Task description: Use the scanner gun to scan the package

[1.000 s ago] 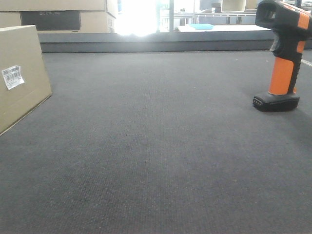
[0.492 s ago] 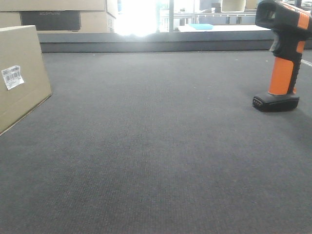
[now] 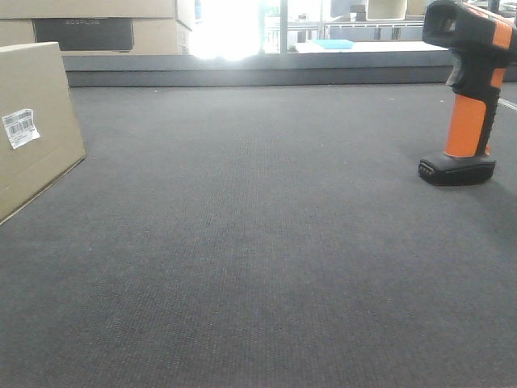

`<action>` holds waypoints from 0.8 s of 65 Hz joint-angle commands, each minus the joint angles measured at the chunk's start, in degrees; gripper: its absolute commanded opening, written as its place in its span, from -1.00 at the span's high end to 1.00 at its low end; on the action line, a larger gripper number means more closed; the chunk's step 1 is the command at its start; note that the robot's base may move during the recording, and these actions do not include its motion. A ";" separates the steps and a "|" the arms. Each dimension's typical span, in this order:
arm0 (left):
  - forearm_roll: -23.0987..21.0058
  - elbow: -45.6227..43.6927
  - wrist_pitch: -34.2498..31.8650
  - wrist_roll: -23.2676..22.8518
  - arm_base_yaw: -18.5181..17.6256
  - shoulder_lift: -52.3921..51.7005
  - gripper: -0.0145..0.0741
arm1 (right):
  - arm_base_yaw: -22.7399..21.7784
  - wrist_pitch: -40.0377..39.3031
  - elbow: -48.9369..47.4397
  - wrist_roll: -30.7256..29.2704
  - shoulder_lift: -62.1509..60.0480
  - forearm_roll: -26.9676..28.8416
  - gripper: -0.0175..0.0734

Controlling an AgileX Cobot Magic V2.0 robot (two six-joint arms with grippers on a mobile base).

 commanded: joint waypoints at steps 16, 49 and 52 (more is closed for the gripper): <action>-0.25 -0.07 -1.53 -0.29 -0.03 -0.29 0.92 | -2.79 -1.96 8.07 -0.70 -6.73 2.07 0.93; -0.25 -0.07 -1.53 -0.29 -0.03 -0.29 0.92 | -2.79 -2.60 8.07 -0.70 -6.73 1.32 0.93; -0.25 -0.07 -1.53 -0.29 -0.03 -0.29 0.92 | -2.79 -2.60 8.07 -0.70 -6.73 1.32 0.93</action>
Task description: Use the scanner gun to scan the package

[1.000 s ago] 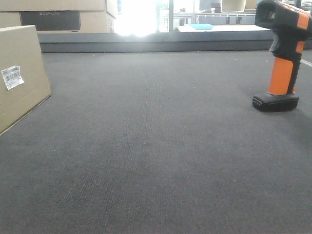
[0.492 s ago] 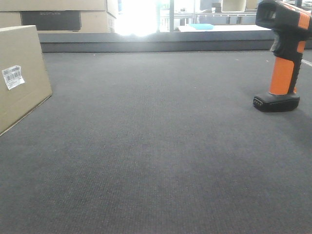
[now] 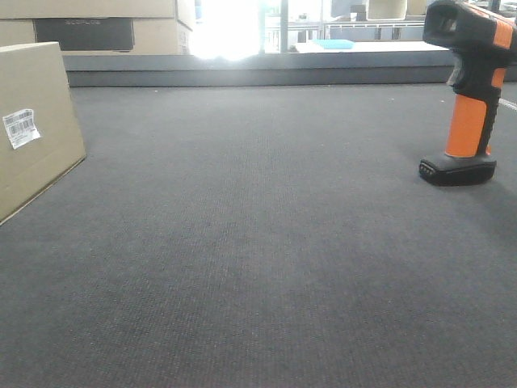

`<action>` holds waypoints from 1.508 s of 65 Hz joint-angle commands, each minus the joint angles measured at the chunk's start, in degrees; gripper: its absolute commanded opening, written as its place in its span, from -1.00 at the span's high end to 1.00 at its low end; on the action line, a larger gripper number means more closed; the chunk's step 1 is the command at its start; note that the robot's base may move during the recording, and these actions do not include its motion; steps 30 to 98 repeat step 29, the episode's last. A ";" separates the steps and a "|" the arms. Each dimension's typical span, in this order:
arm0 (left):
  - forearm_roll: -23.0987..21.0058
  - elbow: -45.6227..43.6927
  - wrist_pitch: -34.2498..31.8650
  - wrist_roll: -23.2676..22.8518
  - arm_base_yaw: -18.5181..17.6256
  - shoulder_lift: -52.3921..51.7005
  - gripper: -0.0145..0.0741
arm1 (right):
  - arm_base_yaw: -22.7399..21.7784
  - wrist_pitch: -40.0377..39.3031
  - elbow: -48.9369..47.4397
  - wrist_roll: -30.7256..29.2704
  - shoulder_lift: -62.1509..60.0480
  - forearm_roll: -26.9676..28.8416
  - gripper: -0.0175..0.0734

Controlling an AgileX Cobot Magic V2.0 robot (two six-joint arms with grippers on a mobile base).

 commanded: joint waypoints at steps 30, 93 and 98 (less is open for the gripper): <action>-0.25 -0.07 -1.19 -0.29 -0.03 -0.29 0.92 | -0.18 -1.04 0.04 -0.47 -0.17 -0.36 0.93; -0.25 -0.07 -1.19 -0.29 -0.03 -0.29 0.92 | -0.18 -1.04 0.04 -0.47 -0.17 -0.36 0.93; -0.25 -0.07 -1.19 -0.29 -0.03 -0.29 0.92 | -0.18 -1.04 0.04 -0.47 -0.17 -0.36 0.93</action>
